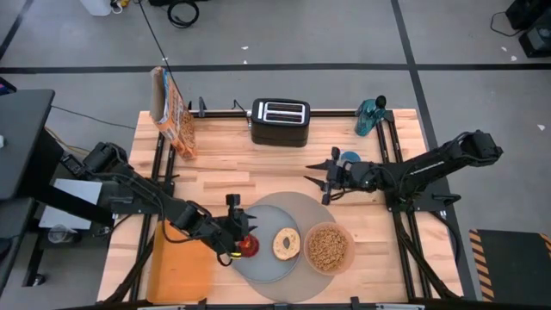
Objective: Arrange a breakfast setting
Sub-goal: Put the spoon on the gray table mat between the pink bowl and the blue plate
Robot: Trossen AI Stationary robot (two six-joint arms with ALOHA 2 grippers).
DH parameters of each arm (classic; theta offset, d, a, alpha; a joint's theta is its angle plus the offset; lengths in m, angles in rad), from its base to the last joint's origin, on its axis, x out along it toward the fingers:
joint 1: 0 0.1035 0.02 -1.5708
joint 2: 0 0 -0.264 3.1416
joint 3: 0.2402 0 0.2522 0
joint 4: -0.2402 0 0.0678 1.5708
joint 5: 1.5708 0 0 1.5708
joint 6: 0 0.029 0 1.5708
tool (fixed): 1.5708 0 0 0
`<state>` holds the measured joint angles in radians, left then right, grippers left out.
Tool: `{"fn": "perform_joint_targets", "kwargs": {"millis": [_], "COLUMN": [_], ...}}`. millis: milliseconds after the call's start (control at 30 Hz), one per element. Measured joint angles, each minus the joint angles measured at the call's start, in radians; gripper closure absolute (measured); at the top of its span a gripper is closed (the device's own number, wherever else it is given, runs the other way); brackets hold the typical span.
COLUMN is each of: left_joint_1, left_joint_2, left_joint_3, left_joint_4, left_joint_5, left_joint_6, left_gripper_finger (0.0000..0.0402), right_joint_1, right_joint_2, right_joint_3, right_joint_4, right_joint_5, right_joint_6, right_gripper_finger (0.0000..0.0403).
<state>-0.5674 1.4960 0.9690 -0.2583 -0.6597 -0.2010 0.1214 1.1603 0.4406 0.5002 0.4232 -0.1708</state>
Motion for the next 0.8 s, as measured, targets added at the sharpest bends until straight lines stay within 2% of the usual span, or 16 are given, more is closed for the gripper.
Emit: {"fn": "perform_joint_targets", "kwargs": {"millis": [167,300,433,633,800], "left_joint_1": [0.001,-0.010,-0.008,-0.010,-0.034], "left_joint_2": [-0.020,-0.109,-0.231,-0.412,-0.473], "left_joint_3": [-0.133,-0.253,-0.415,-0.667,-0.842], "left_joint_4": [0.142,0.281,0.518,0.853,1.158], "left_joint_5": [0.012,-0.007,0.008,0.012,0.010], "left_joint_6": [0.038,0.088,0.206,0.302,0.338], "left_gripper_finger": [0.0276,0.0276,0.0277,0.0277,0.0277], "right_joint_1": [-0.037,-0.085,-0.138,-0.205,-0.273], "right_joint_2": [0.000,-0.001,-0.001,-0.004,-0.002], "right_joint_3": [0.097,0.201,0.292,0.423,0.532], "right_joint_4": [-0.168,-0.329,-0.459,-0.613,-0.796], "right_joint_5": [0.002,0.002,0.002,-0.035,-0.082], "right_joint_6": [0.010,0.042,0.048,0.057,0.115], "right_gripper_finger": [0.0247,0.0247,0.0247,0.0247,0.0247]}}
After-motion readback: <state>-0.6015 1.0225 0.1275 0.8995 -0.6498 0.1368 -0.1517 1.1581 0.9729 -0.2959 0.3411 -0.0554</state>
